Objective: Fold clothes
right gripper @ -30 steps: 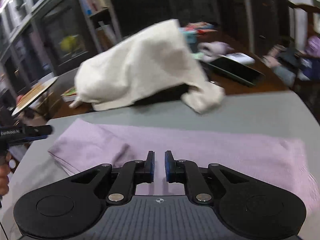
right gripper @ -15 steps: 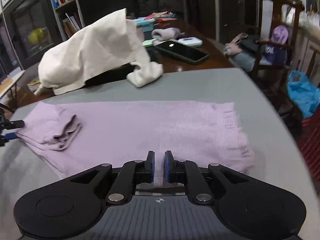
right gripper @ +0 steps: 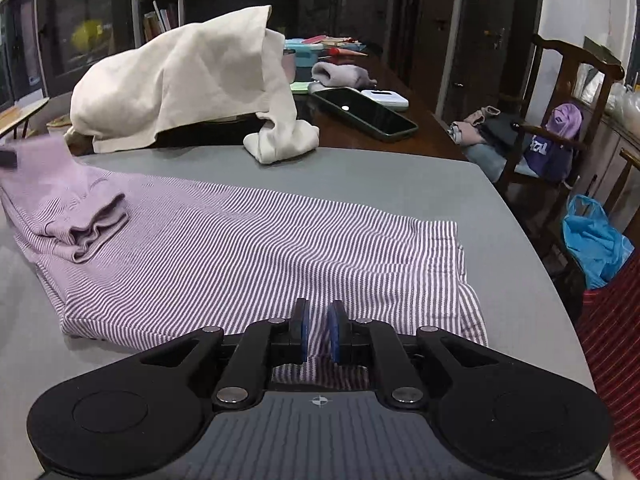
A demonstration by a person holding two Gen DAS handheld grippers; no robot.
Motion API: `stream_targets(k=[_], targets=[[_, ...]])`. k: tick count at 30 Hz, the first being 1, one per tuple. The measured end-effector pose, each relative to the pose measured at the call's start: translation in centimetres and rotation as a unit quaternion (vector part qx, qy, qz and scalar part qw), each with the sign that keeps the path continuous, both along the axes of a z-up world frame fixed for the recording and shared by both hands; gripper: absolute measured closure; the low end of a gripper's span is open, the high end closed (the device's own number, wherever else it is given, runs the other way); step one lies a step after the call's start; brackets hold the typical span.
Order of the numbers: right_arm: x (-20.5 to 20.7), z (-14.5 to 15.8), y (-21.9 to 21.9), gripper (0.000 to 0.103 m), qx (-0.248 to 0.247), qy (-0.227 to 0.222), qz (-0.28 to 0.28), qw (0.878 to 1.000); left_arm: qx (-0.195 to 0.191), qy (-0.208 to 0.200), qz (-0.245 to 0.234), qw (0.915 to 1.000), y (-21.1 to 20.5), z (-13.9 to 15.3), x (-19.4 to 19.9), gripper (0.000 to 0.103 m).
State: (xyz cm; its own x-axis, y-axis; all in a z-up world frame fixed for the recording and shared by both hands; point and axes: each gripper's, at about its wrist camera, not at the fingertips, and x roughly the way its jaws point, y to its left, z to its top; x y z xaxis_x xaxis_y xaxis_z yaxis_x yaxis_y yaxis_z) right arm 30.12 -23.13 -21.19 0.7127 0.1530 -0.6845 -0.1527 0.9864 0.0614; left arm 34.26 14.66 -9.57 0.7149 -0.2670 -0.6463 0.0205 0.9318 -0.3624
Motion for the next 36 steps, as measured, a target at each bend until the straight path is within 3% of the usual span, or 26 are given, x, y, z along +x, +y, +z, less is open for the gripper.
stream_targets(k=[5, 10, 13, 19, 28, 30, 32, 34, 36], targets=[[0.1, 0.1, -0.6, 0.094, 0.026, 0.004, -0.010, 1.000, -0.006, -0.034, -0.069, 0.9970, -7.5, 3.8, -0.2, 0.092], [-1.5, 1.9, -2.5, 0.094, 0.081, -0.008, -0.040, 0.996, -0.007, -0.048, -0.137, 0.9894, -15.7, 4.3, 0.0, 0.092], [-3.4, 3.2, -4.3, 0.094, 0.107, -0.029, -0.066, 0.992, 0.002, -0.047, -0.181, 0.9824, -21.0, 3.3, -0.3, 0.092], [-6.7, 3.5, -8.5, 0.094, 0.131, -0.040, -0.116, 0.984, 0.020, -0.018, -0.230, 0.9728, -29.7, -2.0, -0.5, 0.092], [-10.2, 2.6, -12.3, 0.094, 0.137, -0.016, -0.158, 0.978, 0.040, -0.015, -0.256, 0.9656, -35.4, -6.7, -1.1, 0.090], [-10.2, 2.6, -12.6, 0.094, 0.141, -0.013, -0.160, 0.977, 0.061, -0.033, -0.278, 0.9581, -36.2, -7.0, -1.6, 0.083], [-10.0, 3.0, -13.0, 0.094, 0.153, -0.013, -0.163, 0.975, 0.089, -0.050, -0.306, 0.9464, -36.9, -7.4, -2.0, 0.064], [-9.8, 3.6, -13.5, 0.094, 0.161, -0.019, -0.168, 0.972, 0.113, -0.040, -0.335, 0.9346, -37.3, -8.0, -2.3, 0.063], [-9.4, 4.6, -14.2, 0.094, 0.160, -0.034, -0.176, 0.971, 0.088, -0.065, -0.332, 0.9370, -36.1, -6.6, -2.9, 0.063]])
